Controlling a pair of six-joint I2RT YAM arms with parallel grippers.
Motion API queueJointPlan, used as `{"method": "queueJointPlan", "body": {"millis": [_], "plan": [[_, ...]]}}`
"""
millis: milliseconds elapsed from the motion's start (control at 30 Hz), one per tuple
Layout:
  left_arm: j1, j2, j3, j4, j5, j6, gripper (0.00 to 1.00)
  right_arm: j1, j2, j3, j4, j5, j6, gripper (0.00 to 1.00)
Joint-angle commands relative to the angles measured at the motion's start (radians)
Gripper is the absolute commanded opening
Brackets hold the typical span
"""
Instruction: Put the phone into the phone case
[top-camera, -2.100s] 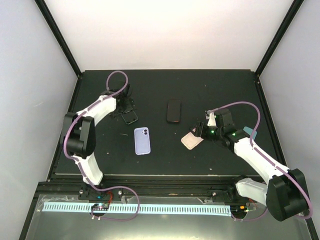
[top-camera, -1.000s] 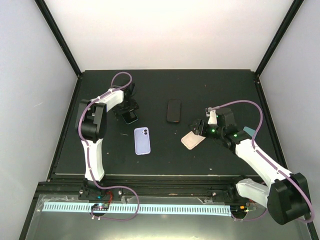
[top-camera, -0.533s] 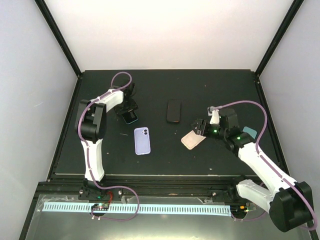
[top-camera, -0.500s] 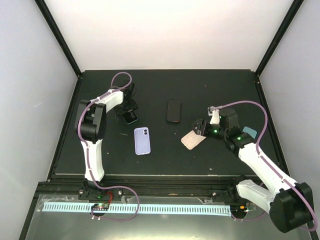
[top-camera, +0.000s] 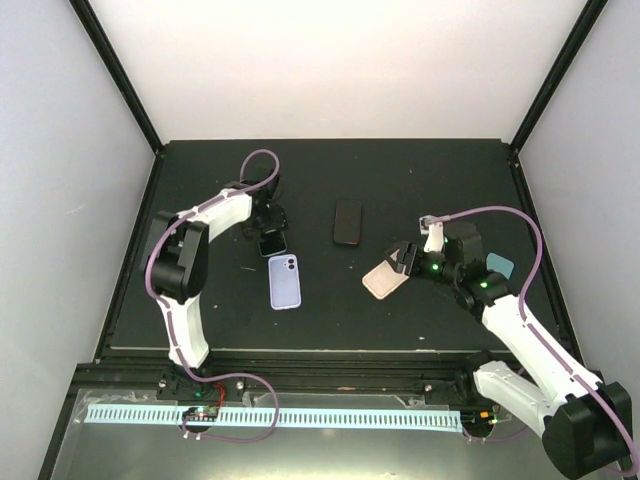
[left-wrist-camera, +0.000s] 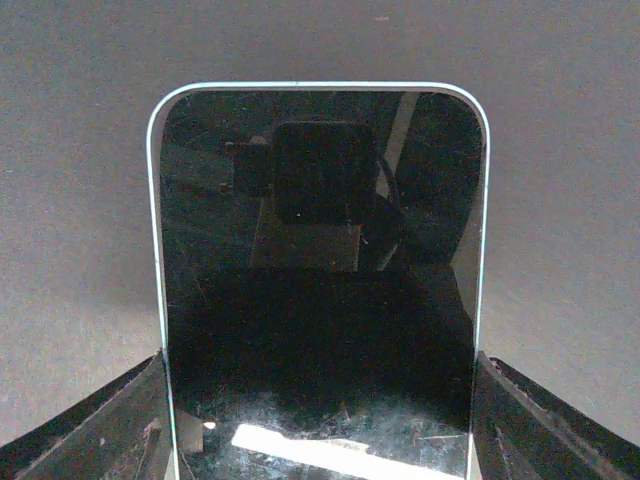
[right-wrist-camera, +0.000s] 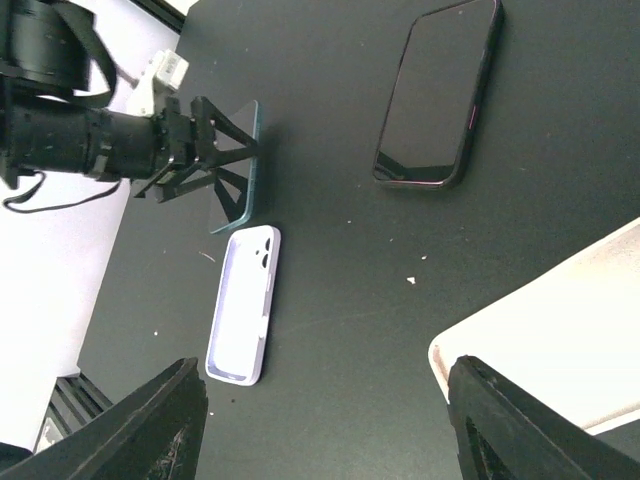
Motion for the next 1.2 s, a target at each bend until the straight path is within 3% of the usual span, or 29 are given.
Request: {"method": "queueJointPlan", "body": {"millis": [0, 233, 367, 533, 867, 1167], "plan": [[-0.038, -0.139, -0.020, 0.082, 0.022, 0.143, 0.49, -0.003, -0.018, 0.016, -0.032, 0.022, -0.035, 0.67], [-0.113, -0.291, -0.111, 0.143, 0.041, 0.299, 0.46, -0.026, 0.049, 0.126, -0.088, -0.008, -0.128, 0.67], [-0.181, -0.376, -0.198, 0.197, 0.064, 0.380, 0.45, -0.056, 0.161, 0.247, -0.156, -0.114, -0.188, 0.66], [-0.283, -0.460, -0.284, 0.263, 0.105, 0.455, 0.45, -0.056, 0.256, 0.300, -0.121, -0.233, -0.158, 0.62], [-0.453, -0.511, -0.377, 0.362, 0.194, 0.539, 0.45, -0.047, 0.460, 0.356, -0.109, -0.373, -0.168, 0.54], [-0.523, -0.528, -0.376, 0.375, 0.215, 0.617, 0.44, -0.017, 0.610, 0.389, -0.129, -0.438, -0.213, 0.46]]}}
